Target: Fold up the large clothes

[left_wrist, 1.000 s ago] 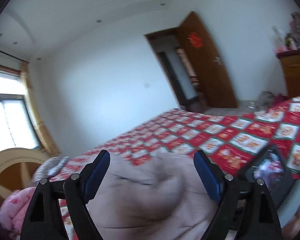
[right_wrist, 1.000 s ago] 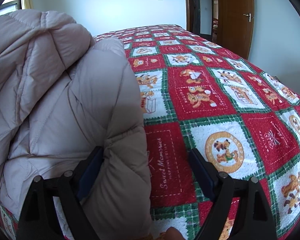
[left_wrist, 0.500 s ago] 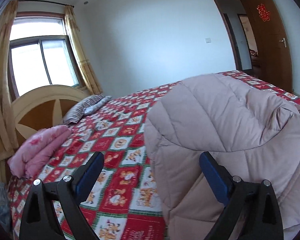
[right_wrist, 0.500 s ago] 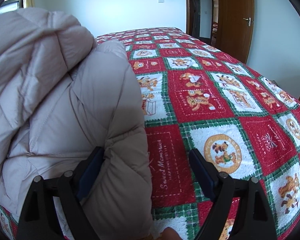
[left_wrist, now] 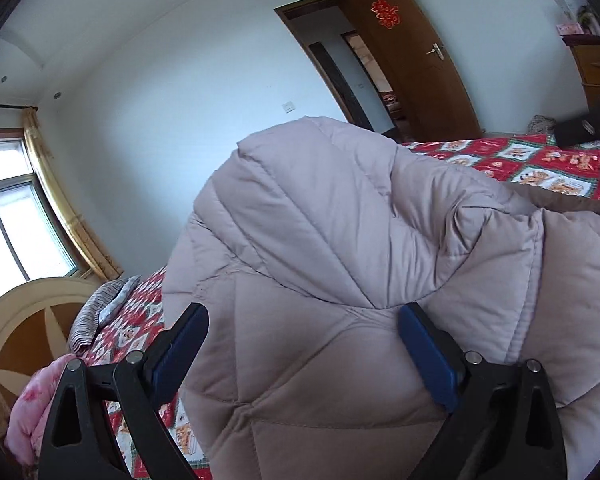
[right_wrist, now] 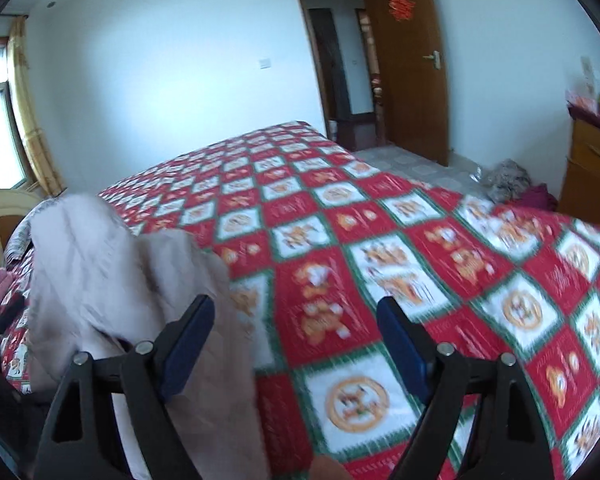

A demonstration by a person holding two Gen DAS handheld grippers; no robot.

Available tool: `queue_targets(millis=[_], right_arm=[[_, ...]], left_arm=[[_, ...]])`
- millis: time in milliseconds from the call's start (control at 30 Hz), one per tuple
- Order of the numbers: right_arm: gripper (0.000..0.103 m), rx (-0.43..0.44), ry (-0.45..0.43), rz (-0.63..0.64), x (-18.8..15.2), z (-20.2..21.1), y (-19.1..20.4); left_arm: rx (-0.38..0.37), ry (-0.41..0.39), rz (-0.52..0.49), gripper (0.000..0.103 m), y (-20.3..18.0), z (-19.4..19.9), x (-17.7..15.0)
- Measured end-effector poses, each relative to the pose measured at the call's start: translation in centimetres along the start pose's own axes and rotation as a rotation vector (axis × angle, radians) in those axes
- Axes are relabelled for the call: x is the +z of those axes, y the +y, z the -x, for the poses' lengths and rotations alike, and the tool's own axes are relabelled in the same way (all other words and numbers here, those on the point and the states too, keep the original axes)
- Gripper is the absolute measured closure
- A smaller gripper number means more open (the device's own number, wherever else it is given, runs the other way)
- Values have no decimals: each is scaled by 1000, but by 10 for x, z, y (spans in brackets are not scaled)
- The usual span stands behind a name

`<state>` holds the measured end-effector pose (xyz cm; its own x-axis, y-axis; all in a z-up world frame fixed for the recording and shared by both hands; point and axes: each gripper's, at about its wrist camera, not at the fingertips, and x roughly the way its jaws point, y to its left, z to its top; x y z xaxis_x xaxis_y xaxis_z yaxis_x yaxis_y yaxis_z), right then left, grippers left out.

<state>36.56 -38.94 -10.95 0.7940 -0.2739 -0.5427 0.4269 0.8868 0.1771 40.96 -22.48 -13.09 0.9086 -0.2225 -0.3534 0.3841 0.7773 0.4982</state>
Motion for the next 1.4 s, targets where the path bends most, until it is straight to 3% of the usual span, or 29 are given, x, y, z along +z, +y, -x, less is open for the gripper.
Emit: queue_targets(millis=[100,300,600,733,867,1000,1167,1267,1333,1400], right_arm=[[18,22,-15,79,14,-1,32],[21,53,68,199,8,-28,81],[21,20,103,216,-11,-41,76],[21,1,107,241,-13,-42,78],[21,-9,114,254,-16,-43,78],[21,-47,132,270,-14,-42,76],[21,-67,43,234,10,-14,79],[21,-41,22,225,28,-12,89],[21,19,24,217,35,-21,95],[25,69,105,195,38,-47,100]], left_arm=[[-14,1,1,7,1,-1,-3],[-8,7,41,6,11,5,-1],[108,-32,238,6,86,17,3],[173,43,296,6,111,-19,3],[154,108,294,6,103,-49,-7],[124,94,255,6,83,-53,-3],[114,60,175,6,56,-51,6],[110,35,119,6,39,-49,10],[104,28,101,6,36,-47,11],[108,24,93,6,36,-45,12]])
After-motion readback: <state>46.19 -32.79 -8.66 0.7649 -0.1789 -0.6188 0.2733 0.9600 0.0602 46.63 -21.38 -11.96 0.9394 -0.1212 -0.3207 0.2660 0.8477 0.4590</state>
